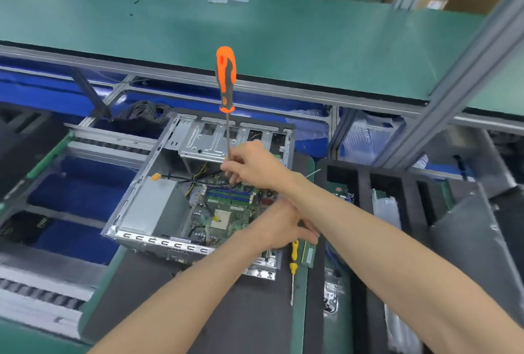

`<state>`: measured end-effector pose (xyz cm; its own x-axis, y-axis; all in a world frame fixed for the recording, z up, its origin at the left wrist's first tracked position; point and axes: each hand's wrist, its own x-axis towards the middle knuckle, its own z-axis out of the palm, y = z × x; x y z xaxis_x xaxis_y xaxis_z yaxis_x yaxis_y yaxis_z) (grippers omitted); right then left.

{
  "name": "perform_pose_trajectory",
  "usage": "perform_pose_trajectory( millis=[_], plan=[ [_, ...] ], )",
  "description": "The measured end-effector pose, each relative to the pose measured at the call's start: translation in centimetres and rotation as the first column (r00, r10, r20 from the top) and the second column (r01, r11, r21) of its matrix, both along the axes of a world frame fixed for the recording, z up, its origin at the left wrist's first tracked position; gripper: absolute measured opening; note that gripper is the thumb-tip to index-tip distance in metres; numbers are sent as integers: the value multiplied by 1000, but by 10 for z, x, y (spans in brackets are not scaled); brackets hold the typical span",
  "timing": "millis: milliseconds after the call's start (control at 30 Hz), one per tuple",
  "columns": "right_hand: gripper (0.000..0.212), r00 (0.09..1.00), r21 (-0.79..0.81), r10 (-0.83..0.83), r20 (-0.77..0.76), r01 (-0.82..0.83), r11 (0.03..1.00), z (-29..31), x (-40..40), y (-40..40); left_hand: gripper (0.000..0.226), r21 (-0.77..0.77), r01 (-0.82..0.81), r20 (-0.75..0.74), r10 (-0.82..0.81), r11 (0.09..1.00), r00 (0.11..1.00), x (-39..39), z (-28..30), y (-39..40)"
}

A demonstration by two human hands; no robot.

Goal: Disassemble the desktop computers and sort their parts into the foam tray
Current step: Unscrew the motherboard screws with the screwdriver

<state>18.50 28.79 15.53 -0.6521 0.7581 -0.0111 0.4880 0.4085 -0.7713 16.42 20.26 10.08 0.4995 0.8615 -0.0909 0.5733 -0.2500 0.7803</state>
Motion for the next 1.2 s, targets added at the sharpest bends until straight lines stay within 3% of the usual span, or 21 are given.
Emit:
perform_pose_trajectory(
  millis=[67, 133, 233, 300, 367, 467, 533, 633, 867, 1033, 1133, 1200],
  plan=[
    [21, 1000, 10, -9, 13, 9, 1000, 7, 2, -3, 46, 33, 108, -91, -105, 994, 990, 15, 0, 1],
    [19, 999, 10, -42, 17, 42, 999, 9, 5, -6, 42, 116, 239, -181, -216, 964, 959, 8, 2, -1],
    [21, 996, 12, -91, 12, 91, 996, 9, 8, -11, 29, 182, 273, -121, -254, 945, 960, -43, 9, -10],
    [20, 993, 7, -120, 5, 120, 993, 7, 9, -15, 27, 211, 154, -103, -135, 965, 986, -87, 12, -22],
    [20, 988, 7, -155, 3, 155, 988, 4, 9, -19, 37, 309, -84, -68, 110, 947, 992, -124, 9, -32],
    [22, 980, -10, -198, -3, 198, 980, -2, 5, -25, 29, 399, -438, -27, 488, 805, 872, -152, 2, -30],
    [23, 977, -9, -212, 7, 212, 977, -7, 2, -30, 7, 259, -521, -32, 546, 813, 837, -156, -1, -22],
    [24, 978, 3, -204, 32, 204, 979, -13, -2, -37, 26, -19, -402, 36, 403, 915, 915, -150, -6, -11],
    [25, 971, 66, -238, 37, 235, 970, -13, 1, -42, 9, -56, -311, 32, 314, 949, 949, -142, -22, 7],
    [21, 961, 103, -257, -100, 267, 958, 9, 4, -35, 12, -168, -306, -20, 307, 937, 952, -141, -31, 9],
    [18, 959, 119, -234, -162, 254, 960, 19, 5, -33, 25, -188, -303, -38, 302, 934, 953, -141, -33, 12],
    [22, 954, 128, -213, -212, 243, 962, 26, 4, -30, 19, -202, -305, -75, 295, 931, 952, -140, -33, 10]
  ],
)
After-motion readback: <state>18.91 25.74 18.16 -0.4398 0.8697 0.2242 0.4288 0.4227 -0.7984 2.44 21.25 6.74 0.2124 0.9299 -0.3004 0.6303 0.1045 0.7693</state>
